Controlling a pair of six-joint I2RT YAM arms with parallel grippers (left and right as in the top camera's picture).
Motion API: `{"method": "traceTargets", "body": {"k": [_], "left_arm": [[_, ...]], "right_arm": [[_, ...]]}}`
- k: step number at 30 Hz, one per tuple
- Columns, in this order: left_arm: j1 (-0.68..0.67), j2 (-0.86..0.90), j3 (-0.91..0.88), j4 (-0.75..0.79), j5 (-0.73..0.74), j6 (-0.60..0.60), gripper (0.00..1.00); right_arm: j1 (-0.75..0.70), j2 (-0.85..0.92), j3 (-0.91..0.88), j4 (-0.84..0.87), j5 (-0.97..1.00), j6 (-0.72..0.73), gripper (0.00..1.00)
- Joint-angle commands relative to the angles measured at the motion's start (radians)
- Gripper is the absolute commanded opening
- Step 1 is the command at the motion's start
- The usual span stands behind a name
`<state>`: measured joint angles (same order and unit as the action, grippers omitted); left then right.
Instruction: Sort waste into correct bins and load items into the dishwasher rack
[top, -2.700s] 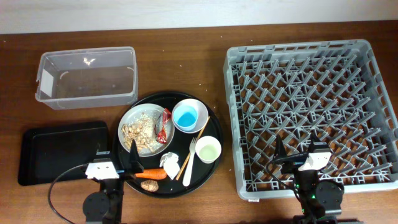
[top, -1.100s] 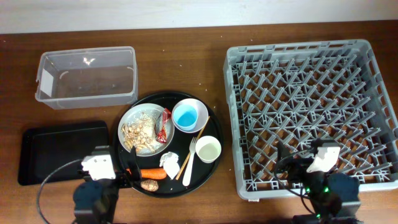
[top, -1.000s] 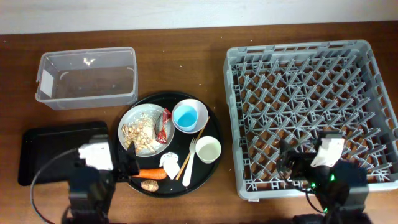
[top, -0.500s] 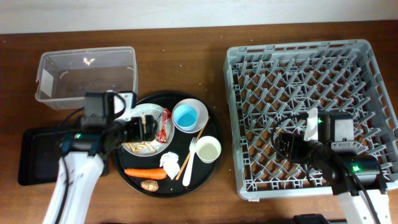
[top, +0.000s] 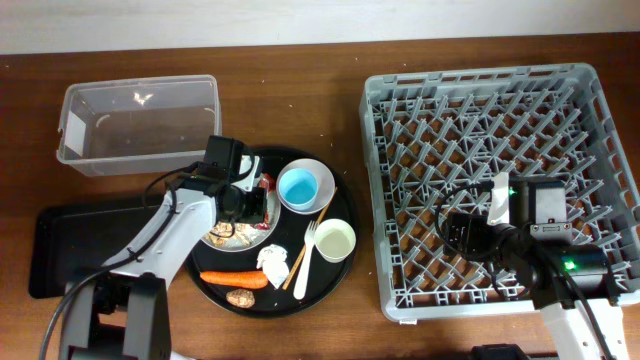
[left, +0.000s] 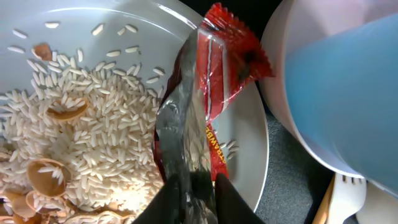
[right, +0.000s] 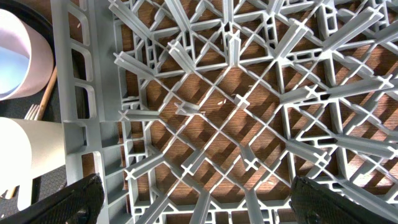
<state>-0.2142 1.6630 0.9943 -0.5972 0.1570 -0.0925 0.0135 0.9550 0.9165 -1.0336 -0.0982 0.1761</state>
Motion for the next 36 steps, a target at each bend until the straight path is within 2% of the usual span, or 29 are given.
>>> {"method": "traceTargets", "body": {"k": [1, 2, 4, 8, 10, 13, 17, 18, 20, 22, 24, 25, 26, 29, 30, 34, 36], "left_arm": [[-0.006, 0.005, 0.011, 0.002, -0.008, 0.008, 0.04], [-0.006, 0.005, 0.011, 0.002, -0.008, 0.008, 0.0], [-0.005, -0.005, 0.02, -0.006, -0.018, 0.008, 0.01], [-0.005, -0.112, 0.149, -0.107, -0.261, 0.009, 0.0], [0.015, -0.182, 0.227, -0.107, -0.35, 0.009, 0.0], [0.104, -0.202, 0.241, 0.005, -0.349, 0.008, 0.0], [0.213, -0.108, 0.241, 0.198, -0.347, 0.008, 0.0], [0.223, -0.083, 0.241, 0.224, -0.336, 0.008, 0.03], [0.226, -0.057, 0.241, 0.254, -0.33, 0.008, 0.4], [0.226, -0.053, 0.241, 0.276, -0.33, 0.008, 0.56], [0.225, -0.061, 0.241, 0.262, -0.329, 0.008, 0.58], [0.224, -0.074, 0.241, 0.224, -0.303, 0.008, 0.51], [0.223, -0.096, 0.241, 0.153, -0.208, 0.008, 0.46], [0.212, -0.145, 0.241, -0.126, 0.125, -0.005, 0.44], [0.194, -0.145, 0.241, -0.248, 0.166, -0.032, 0.44], [0.095, -0.145, 0.233, -0.599, 0.161, -0.034, 0.46], [0.044, -0.145, 0.22, -0.667, 0.161, -0.034, 0.46]], "right_arm": [[-0.007, 0.0, 0.022, 0.0, 0.005, -0.003, 0.98], [-0.007, 0.0, 0.022, 0.001, 0.005, -0.003, 0.98], [-0.008, 0.0, 0.022, 0.001, 0.005, -0.003, 0.98], [-0.008, 0.0, 0.022, 0.001, 0.005, -0.003, 0.98], [-0.008, 0.0, 0.022, 0.001, 0.005, -0.003, 0.98], [-0.007, 0.0, 0.022, 0.001, 0.005, -0.003, 0.98], [-0.007, 0.0, 0.022, 0.0, 0.005, -0.002, 0.98], [-0.007, 0.0, 0.022, 0.0, 0.005, -0.002, 0.98], [-0.007, 0.0, 0.022, 0.0, 0.005, -0.003, 0.98], [-0.007, 0.0, 0.022, 0.0, 0.005, -0.003, 0.98], [-0.007, 0.0, 0.022, 0.0, 0.005, -0.003, 0.98], [-0.007, 0.0, 0.022, 0.0, 0.005, -0.002, 0.98], [-0.007, 0.0, 0.022, 0.0, 0.005, -0.003, 0.98], [-0.007, 0.0, 0.022, -0.004, 0.005, -0.003, 0.98], [-0.007, 0.0, 0.022, -0.007, 0.005, -0.003, 0.98], [-0.007, 0.0, 0.022, -0.019, 0.005, -0.003, 0.98], [-0.007, 0.0, 0.022, -0.019, 0.005, -0.003, 0.98]]}}
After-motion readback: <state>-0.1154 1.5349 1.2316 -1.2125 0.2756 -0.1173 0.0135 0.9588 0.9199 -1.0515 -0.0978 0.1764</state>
